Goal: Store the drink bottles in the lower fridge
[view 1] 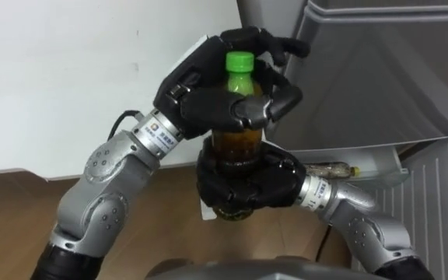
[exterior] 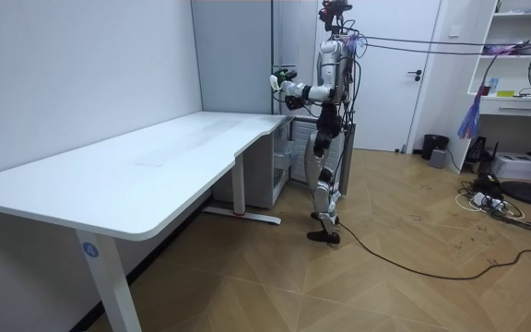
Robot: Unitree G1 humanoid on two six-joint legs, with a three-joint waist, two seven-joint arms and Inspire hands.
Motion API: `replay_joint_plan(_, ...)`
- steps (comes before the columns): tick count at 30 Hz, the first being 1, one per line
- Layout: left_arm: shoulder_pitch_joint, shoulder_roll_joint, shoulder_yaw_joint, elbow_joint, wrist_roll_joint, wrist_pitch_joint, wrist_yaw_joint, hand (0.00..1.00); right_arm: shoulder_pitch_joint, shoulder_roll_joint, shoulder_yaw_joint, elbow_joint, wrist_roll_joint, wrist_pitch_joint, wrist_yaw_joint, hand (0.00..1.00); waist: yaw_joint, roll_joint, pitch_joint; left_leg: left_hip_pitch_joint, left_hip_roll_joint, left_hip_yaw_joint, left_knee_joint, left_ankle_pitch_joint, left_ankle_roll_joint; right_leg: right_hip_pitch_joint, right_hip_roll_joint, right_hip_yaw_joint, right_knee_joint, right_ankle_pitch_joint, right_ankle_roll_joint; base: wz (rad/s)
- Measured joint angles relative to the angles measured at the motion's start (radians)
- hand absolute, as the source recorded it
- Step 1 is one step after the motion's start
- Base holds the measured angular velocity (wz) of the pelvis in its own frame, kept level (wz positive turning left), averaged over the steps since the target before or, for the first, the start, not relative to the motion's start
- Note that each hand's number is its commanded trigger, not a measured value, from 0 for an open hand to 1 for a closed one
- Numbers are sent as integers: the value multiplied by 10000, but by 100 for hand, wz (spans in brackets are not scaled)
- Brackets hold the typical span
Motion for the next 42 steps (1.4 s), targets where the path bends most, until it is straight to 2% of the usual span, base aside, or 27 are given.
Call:
replay_joint_plan(4,0,1,46,423,-954,369,132,0,2,61,124,-27,304,594,-154,100,28,-12,-10,-2,2,21,-3,-1,2,-14,0,4,5,0,0,0)
replay_joint_plan(8,0,-2,48,763,-1540,443,347,0,-120,85,133,-38,344,1014,-342,100,8,75,-67,19,2,20,10,-1,2,5,-3,5,8,0,-1,0)
replay_joint_plan(14,0,-2,68,773,-2134,538,629,0,-148,30,95,-394,450,1401,-568,100,-18,198,-130,197,3,54,-19,0,1,166,-1,44,48,-8,12,0)
replay_joint_plan(18,0,-3,103,773,-2292,592,720,0,-128,-47,83,-642,582,1709,-749,100,-6,205,-133,196,6,66,-30,0,1,166,4,87,92,-8,12,0)
replay_joint_plan(20,0,3,134,773,-2556,768,852,0,-131,-75,68,-710,631,1864,-791,100,-3,208,-136,191,12,80,5,0,1,166,5,105,113,-8,11,0)
replay_joint_plan(22,0,9,134,772,-2558,788,885,0,-131,-82,65,-708,635,1893,-793,100,2,210,-136,207,10,82,5,0,1,164,3,116,133,-8,11,-2)
replay_joint_plan(23,0,19,134,772,-2562,788,891,75,-132,-86,67,-708,643,1907,-793,100,31,212,-135,250,14,108,-5,0,1,161,3,134,168,-8,11,-4)
replay_joint_plan(24,0,26,134,772,-2563,788,891,100,-132,-85,67,-708,645,1919,-793,100,39,211,-135,264,15,117,-14,0,1,164,3,140,176,-8,11,-6)
replay_joint_plan(33,-2,124,157,770,-2623,788,889,100,-121,-113,58,-707,680,2001,-792,100,314,220,-130,361,19,244,-100,0,2,170,13,271,167,-8,10,-4)
replay_joint_plan(38,0,202,157,770,-2622,789,871,100,-96,-58,49,-707,680,2085,-793,100,543,265,-102,358,16,236,-130,0,2,172,14,265,167,-8,10,0)
replay_joint_plan(42,0,206,157,770,-2621,789,871,100,-90,-53,49,-708,679,2085,-793,100,574,300,-111,361,18,232,-159,1,3,167,18,256,166,-8,11,0)
